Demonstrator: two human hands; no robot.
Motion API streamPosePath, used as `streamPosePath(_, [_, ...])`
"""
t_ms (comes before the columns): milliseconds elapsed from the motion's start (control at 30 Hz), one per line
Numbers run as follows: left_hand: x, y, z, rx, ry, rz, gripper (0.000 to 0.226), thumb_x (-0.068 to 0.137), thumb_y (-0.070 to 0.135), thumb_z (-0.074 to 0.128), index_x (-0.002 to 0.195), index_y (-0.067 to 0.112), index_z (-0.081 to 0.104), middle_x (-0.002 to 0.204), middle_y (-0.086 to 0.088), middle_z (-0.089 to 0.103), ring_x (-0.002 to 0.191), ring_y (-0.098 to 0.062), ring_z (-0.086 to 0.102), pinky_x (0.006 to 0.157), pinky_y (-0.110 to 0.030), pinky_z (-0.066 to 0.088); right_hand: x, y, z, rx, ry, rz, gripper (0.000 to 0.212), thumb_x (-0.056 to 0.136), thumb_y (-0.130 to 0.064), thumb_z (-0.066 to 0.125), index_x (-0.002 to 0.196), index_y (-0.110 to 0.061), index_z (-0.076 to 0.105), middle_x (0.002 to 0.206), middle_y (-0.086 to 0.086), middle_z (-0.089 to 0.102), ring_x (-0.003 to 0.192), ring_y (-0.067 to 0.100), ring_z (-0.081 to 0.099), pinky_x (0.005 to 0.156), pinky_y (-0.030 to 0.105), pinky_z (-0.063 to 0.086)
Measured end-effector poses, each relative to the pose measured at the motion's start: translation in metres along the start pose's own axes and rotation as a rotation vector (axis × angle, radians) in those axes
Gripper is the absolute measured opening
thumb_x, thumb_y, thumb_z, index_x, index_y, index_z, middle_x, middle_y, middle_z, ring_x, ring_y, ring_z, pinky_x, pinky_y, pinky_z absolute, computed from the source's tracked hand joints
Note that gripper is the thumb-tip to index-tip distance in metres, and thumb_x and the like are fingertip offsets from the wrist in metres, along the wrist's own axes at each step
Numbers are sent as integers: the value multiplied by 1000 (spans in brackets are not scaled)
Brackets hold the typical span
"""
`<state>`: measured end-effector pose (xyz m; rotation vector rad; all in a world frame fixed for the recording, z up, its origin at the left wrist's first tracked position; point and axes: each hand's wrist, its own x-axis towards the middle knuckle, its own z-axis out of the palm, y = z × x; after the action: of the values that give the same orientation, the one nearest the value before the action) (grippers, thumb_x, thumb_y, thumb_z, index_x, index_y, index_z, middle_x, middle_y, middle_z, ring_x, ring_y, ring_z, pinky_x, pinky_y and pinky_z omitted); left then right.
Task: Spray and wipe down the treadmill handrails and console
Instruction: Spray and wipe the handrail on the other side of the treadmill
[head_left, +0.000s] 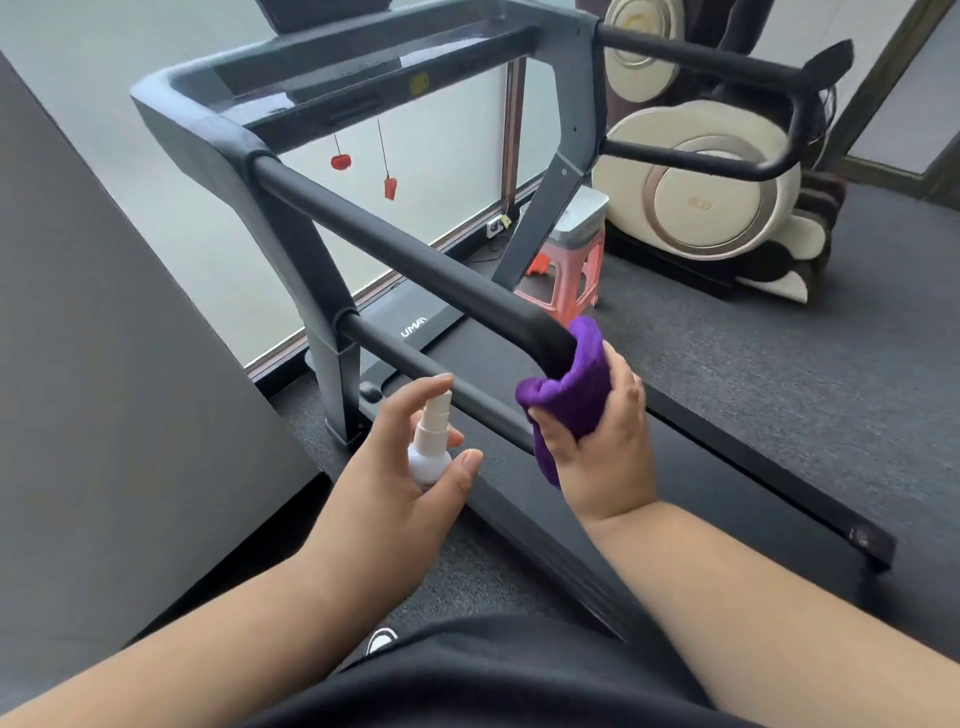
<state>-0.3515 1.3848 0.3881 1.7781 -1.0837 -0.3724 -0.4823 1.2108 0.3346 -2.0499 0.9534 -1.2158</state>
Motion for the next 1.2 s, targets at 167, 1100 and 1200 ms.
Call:
streamPosePath(167, [1,-6,4,22,-32,2,57,87,39,71,128,63,40,103,19,63,73,-6,62,65,-12,45,-35,32,-1,46,-126,182,92,77,-67,67,149,-27,25,143,-10,42,129,-5,41,111,23,34])
streamPosePath(1100, [89,-89,-107,-142,165,71,55,85,44,65,132,57,39,102,16,64,96,-6,65,80,-4,43,138,-145,129,-1037,-362,-248,63,86,-69,53,116,-14,46,105,7,59,90,31,63,63,36,33])
streamPosePath(1200, [110,-105,-134,-114,206,99,56,87,41,64,132,59,36,101,18,62,96,-4,64,80,-3,42,152,-153,162,-1063,-347,-268,61,86,-69,53,114,-14,46,104,9,59,90,31,63,63,36,33])
